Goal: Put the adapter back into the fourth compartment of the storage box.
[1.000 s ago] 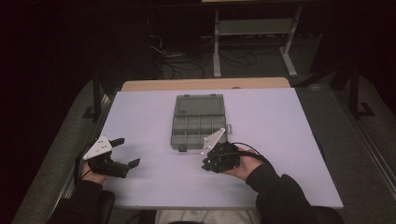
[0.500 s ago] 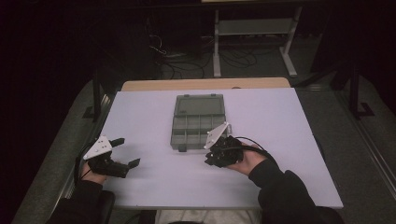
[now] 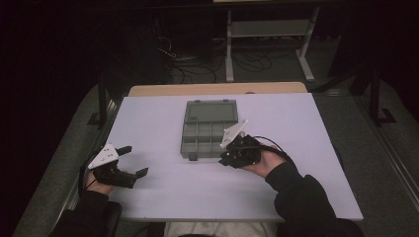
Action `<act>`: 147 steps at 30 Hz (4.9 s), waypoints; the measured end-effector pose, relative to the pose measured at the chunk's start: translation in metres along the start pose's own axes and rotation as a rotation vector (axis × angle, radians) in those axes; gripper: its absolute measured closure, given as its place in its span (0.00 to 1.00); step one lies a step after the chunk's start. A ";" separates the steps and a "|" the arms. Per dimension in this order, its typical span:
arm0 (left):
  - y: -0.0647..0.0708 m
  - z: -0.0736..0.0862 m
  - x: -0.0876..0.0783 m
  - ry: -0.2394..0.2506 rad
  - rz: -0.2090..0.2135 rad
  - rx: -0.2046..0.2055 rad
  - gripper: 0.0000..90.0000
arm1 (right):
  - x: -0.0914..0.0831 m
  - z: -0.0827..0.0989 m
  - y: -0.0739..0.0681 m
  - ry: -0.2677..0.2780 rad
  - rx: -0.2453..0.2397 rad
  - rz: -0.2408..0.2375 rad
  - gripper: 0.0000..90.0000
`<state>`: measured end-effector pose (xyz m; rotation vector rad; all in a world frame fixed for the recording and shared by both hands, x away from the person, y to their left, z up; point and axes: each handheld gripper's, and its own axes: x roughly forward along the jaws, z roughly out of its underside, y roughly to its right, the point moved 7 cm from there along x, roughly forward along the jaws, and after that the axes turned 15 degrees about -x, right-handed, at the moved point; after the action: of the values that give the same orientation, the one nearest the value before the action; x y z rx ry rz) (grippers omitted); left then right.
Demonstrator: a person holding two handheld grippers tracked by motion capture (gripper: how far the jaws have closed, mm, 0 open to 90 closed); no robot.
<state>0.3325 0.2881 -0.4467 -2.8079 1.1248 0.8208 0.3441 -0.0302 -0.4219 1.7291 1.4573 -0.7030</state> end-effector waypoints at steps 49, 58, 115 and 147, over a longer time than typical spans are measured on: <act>0.000 0.000 0.000 0.002 0.004 -0.006 0.00 | -0.020 0.004 0.081 -0.053 0.106 0.104 0.83; 0.000 0.000 -0.001 0.003 0.004 -0.006 0.00 | -0.017 0.006 0.095 -0.064 0.129 0.117 0.83; 0.000 0.000 -0.001 0.005 0.002 -0.003 0.00 | 0.046 0.044 0.136 -0.149 0.283 0.124 0.83; 0.000 0.000 -0.001 0.002 -0.003 -0.003 0.00 | 0.010 0.049 0.135 -0.031 0.373 0.217 0.11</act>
<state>0.3319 0.2889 -0.4465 -2.8126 1.1203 0.8209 0.4805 -0.0736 -0.4309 2.1096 1.1449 -0.9215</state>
